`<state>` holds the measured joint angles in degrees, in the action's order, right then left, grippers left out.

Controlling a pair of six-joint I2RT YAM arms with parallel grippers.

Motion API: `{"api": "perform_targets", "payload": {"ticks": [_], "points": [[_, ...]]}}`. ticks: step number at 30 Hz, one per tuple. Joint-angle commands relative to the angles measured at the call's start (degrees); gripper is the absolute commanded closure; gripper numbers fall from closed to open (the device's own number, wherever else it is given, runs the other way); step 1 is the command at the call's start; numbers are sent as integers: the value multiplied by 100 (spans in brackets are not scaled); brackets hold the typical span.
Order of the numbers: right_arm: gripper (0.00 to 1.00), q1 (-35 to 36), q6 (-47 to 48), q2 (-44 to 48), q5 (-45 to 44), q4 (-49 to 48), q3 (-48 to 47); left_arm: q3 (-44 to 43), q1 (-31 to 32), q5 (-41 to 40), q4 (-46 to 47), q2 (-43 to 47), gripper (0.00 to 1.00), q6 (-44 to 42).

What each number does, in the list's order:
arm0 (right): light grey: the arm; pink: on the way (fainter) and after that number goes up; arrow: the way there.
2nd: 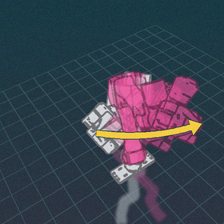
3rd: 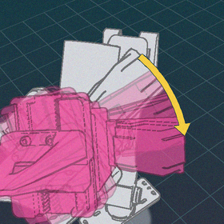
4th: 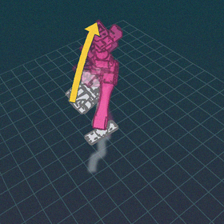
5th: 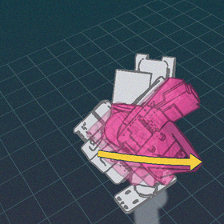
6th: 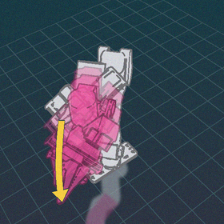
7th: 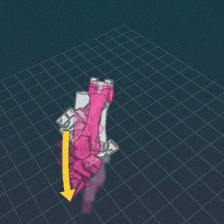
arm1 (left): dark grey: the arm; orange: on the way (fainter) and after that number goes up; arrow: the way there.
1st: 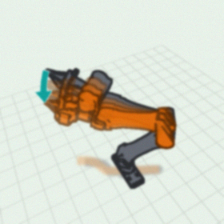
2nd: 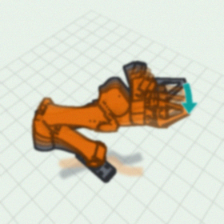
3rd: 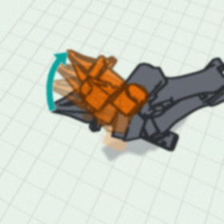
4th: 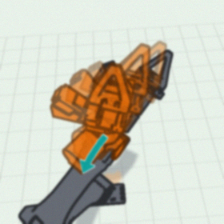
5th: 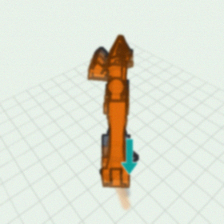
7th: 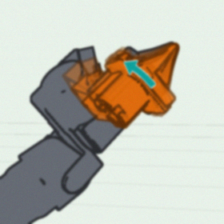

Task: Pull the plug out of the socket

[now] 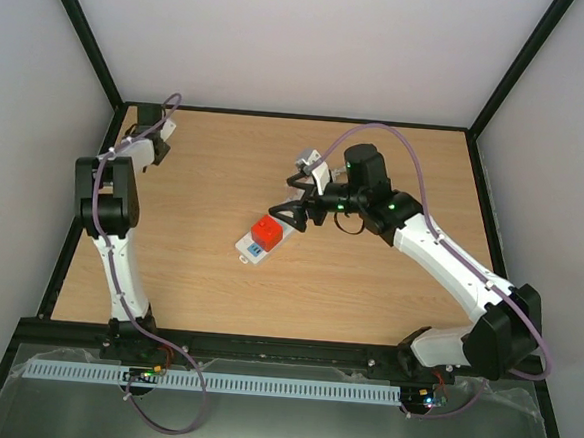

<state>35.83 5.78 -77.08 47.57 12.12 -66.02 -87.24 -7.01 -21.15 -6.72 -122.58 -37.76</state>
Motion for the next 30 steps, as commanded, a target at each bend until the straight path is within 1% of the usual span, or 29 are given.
{"api": "perform_targets", "payload": {"ticks": [1,4,8,12,17,20,24,28,30], "points": [[2,-29,2,-77,-32,-157,46,-196,15,-400,410,-306,95,-182],[2,-28,17,-95,-45,-148,37,-195,32,-469,491,-481,93,-197],[2,-26,37,-81,-56,-123,57,-224,97,-405,370,-597,80,-162],[2,-26,48,-71,-60,-111,53,-218,184,-334,228,-567,61,-104],[2,-25,30,-54,-56,-133,78,-221,232,-25,-172,-300,38,68],[2,-33,-3,-45,-57,-171,88,-185,268,184,-423,1,23,171],[2,-70,-59,-42,-81,-230,122,12,294,849,-842,626,11,418],[2,-118,-60,9,-168,-241,178,464,341,1794,-1272,1478,4,674],[2,-134,-78,46,-250,-256,242,785,427,2073,-1304,1913,3,778]]}}
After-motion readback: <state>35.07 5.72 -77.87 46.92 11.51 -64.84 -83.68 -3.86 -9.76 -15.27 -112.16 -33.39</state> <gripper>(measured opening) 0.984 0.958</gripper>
